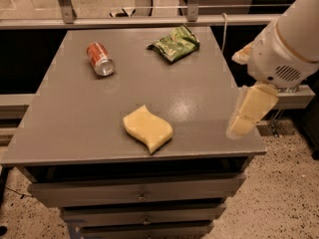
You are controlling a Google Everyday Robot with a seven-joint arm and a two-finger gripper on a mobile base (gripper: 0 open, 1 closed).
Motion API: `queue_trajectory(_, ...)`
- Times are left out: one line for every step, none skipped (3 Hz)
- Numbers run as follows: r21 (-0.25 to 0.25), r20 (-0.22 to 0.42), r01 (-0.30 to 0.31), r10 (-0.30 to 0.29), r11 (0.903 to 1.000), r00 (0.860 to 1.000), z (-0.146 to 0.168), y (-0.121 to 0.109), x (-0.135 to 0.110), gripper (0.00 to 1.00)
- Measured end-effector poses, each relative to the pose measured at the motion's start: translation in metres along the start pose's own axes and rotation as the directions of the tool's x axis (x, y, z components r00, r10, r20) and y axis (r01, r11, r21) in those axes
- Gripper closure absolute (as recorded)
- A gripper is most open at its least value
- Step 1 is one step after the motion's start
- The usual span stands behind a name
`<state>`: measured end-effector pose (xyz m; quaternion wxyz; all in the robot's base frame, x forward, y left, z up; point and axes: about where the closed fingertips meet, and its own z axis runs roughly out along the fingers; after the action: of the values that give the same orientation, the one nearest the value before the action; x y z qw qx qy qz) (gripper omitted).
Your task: Move sponge near coke can
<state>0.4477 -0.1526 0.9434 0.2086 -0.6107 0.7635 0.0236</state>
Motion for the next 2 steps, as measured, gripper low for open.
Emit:
queue_trajectory(-0.04, 0.116, 0.013, -0.009, 0.9991, 0.993, 0.025, 0.012, -0.041, 0.0)
queue_trajectory(-0.076, 0.212, 0.013, 0.003, 0.997, 0.977, 0.043, 0.029, -0.073, 0.0)
